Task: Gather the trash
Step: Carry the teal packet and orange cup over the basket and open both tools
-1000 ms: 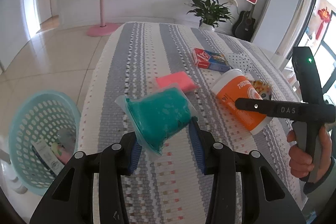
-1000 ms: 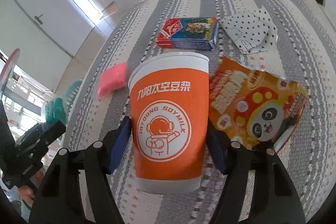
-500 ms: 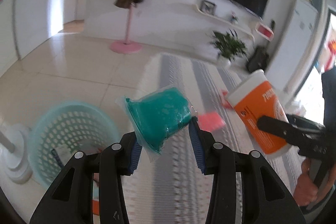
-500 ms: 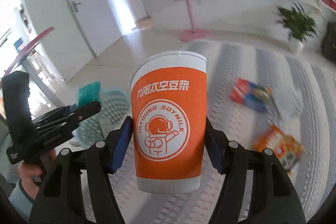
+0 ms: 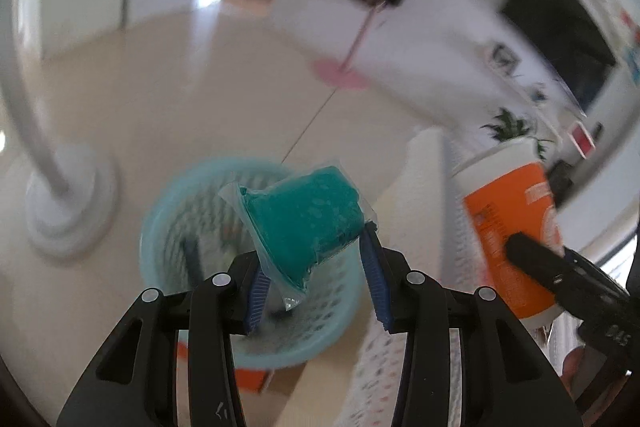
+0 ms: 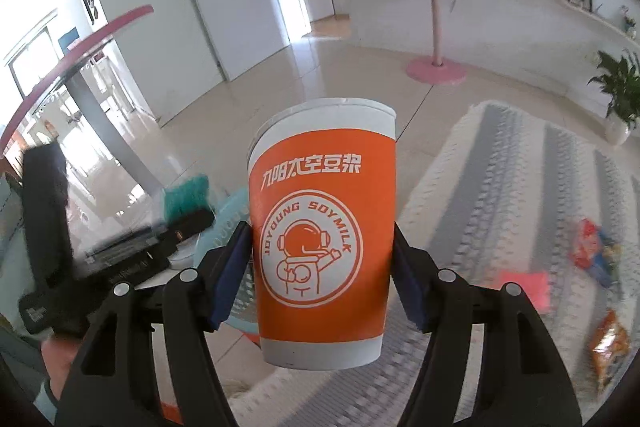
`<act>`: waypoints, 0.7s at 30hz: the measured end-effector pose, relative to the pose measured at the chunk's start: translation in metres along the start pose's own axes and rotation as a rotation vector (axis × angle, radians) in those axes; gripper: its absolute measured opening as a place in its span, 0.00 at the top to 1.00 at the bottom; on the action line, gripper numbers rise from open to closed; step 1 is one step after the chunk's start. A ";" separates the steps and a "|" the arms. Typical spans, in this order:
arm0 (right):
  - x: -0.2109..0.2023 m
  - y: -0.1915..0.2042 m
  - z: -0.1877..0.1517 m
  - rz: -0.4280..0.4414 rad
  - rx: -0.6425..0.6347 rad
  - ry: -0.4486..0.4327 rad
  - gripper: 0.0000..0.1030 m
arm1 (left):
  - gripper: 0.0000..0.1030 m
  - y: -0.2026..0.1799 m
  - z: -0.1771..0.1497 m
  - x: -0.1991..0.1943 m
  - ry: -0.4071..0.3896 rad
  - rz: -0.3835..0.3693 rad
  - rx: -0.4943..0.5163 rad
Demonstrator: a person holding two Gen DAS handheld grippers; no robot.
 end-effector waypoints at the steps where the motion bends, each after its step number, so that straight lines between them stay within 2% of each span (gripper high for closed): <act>1: 0.010 0.005 0.000 0.008 0.010 0.017 0.38 | 0.60 0.011 -0.005 0.006 0.027 -0.020 -0.056; 3: 0.026 0.012 -0.002 0.027 0.041 0.052 0.38 | 0.60 0.026 -0.008 0.012 0.047 -0.033 -0.110; 5: 0.043 0.016 -0.005 0.039 0.071 0.088 0.38 | 0.60 0.035 -0.009 0.014 0.051 -0.001 -0.114; 8: 0.061 0.022 -0.011 0.021 0.080 0.117 0.36 | 0.46 0.040 -0.007 0.013 0.040 0.017 -0.124; 13: 0.083 0.029 -0.030 0.033 0.087 0.187 0.36 | 0.44 0.044 -0.003 0.011 0.032 0.017 -0.117; 21: 0.078 0.023 -0.041 0.038 0.084 0.187 0.36 | 0.44 0.031 -0.001 0.004 0.000 0.008 -0.086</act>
Point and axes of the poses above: each gripper's, at about its wrist camera, not at the fingertips, and x roughly the way its jaws point, y to its left, z to its top, the point moved 10 cm from there along x, roughly the way its jaws point, and after that the axes turned 10 degrees about -z, right-handed, at the moved point
